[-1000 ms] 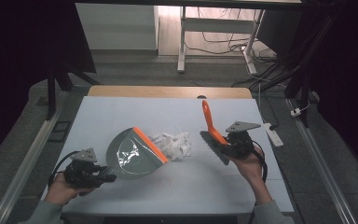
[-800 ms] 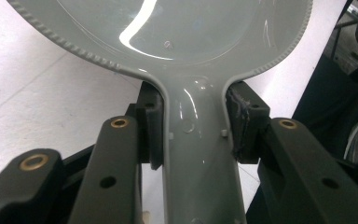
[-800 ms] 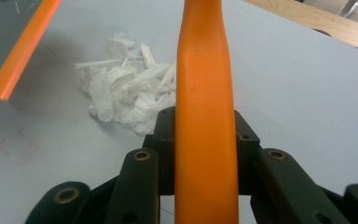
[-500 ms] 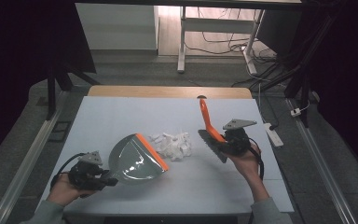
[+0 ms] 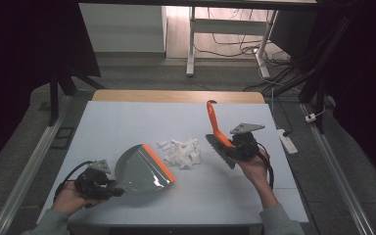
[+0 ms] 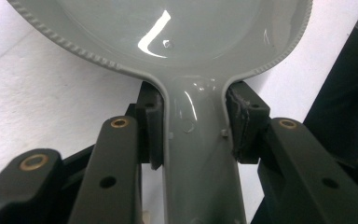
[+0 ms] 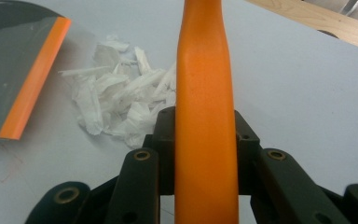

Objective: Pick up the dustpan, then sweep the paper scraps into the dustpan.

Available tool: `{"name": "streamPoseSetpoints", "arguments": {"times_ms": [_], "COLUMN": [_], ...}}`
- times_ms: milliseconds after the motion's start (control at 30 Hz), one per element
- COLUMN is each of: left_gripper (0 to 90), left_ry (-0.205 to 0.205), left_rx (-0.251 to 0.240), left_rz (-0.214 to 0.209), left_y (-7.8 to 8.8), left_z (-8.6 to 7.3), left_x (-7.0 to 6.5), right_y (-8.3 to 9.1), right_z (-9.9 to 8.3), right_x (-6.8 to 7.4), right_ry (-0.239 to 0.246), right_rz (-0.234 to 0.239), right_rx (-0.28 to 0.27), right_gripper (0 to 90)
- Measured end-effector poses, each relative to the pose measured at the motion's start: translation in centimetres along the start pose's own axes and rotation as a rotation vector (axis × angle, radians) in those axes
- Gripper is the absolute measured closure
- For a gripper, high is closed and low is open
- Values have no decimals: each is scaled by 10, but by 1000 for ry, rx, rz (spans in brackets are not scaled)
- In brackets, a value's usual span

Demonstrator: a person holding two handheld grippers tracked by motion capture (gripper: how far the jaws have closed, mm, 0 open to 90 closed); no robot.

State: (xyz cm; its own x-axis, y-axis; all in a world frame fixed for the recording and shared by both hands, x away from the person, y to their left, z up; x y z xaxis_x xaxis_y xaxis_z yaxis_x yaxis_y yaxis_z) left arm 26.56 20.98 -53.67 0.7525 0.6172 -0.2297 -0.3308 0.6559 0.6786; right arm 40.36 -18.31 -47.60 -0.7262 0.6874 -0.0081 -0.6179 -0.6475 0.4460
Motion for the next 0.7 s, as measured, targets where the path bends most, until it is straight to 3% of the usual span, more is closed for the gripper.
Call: {"name": "streamPoseSetpoints", "arguments": {"times_ms": [267,700], "left_gripper": [613,613], "left_ry": [3,14], "left_rx": [27,14], "left_rz": [1,-2], "left_y": [-6,-6], "left_z": [0,1], "left_x": [1,2], "right_y": [-4,-12], "right_z": [1,4], "right_x": [0,-4], "right_ry": [0,9], "right_rz": [-3,-22], "right_rx": [1,5], "right_gripper": [705,705]}}
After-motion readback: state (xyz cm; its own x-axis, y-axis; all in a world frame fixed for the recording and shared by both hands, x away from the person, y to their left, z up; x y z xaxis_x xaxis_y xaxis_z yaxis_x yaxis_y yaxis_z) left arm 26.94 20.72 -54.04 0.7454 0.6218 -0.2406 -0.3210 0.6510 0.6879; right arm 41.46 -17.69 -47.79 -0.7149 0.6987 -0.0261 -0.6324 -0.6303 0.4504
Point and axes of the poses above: each handheld gripper's, and its own axes: y roughly backward along the jaws, z roughly out of its top, x roughly to its left, the point moved 5 cm from there along -y, roughly forward along the jaws, and after that the axes turned 14 degrees about -x, right-handed, at the moved point
